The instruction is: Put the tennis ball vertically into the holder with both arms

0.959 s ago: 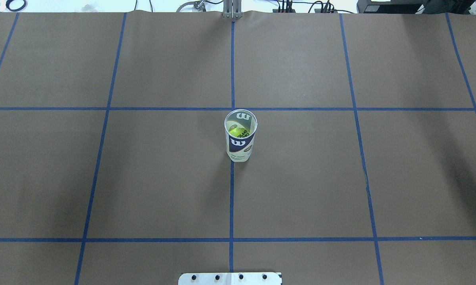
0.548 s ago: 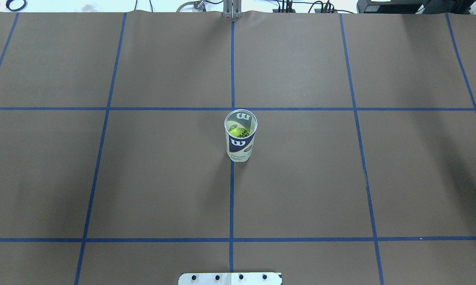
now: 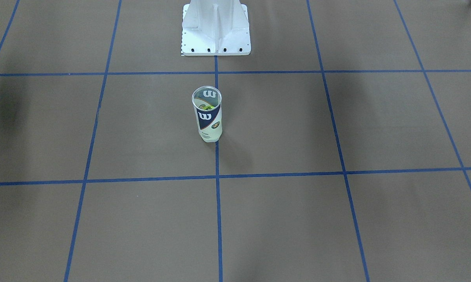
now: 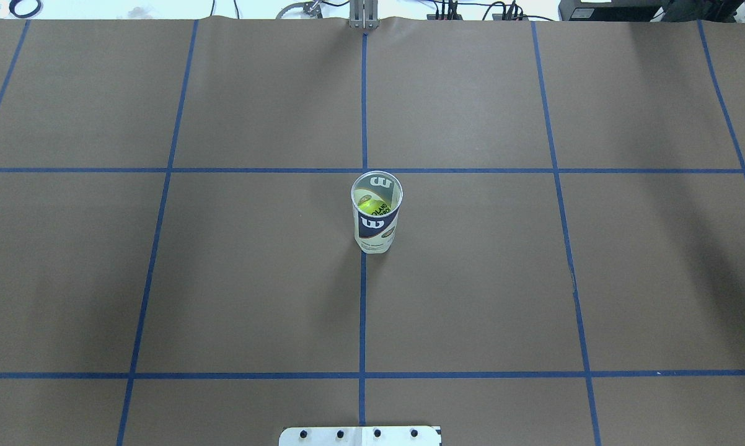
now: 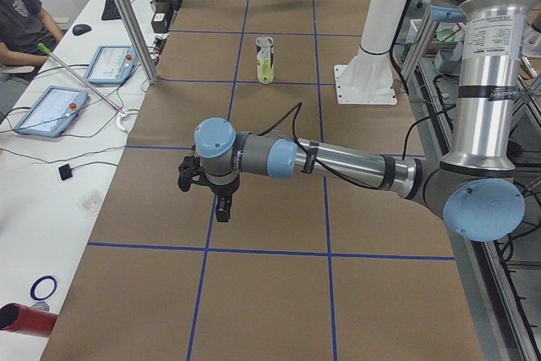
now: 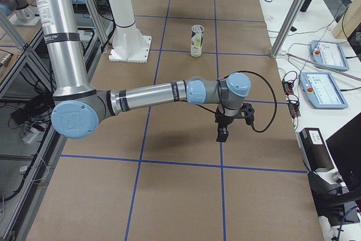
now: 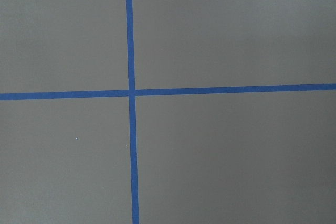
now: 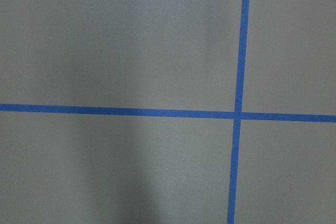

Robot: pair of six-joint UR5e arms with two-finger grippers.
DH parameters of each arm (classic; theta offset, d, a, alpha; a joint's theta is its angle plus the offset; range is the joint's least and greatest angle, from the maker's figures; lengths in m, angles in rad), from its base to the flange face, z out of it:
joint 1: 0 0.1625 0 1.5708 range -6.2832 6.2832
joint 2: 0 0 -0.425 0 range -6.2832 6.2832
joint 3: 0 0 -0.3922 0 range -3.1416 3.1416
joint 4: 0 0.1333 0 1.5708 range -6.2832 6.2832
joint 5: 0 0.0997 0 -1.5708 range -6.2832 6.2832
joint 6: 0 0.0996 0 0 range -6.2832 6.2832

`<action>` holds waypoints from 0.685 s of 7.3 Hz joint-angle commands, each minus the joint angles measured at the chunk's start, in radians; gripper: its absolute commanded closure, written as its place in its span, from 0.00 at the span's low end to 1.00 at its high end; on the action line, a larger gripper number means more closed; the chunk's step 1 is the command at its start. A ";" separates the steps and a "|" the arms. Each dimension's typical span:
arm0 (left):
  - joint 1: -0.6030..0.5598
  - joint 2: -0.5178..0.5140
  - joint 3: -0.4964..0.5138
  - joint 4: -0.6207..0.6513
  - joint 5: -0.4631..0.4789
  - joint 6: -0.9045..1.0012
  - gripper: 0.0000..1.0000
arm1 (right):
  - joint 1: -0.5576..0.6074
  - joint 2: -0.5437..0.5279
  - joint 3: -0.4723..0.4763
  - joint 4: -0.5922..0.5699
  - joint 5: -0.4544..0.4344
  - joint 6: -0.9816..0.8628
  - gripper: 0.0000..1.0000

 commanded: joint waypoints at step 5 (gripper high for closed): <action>0.000 0.003 0.003 0.000 0.000 0.002 0.01 | -0.001 0.003 0.003 0.005 0.005 0.156 0.00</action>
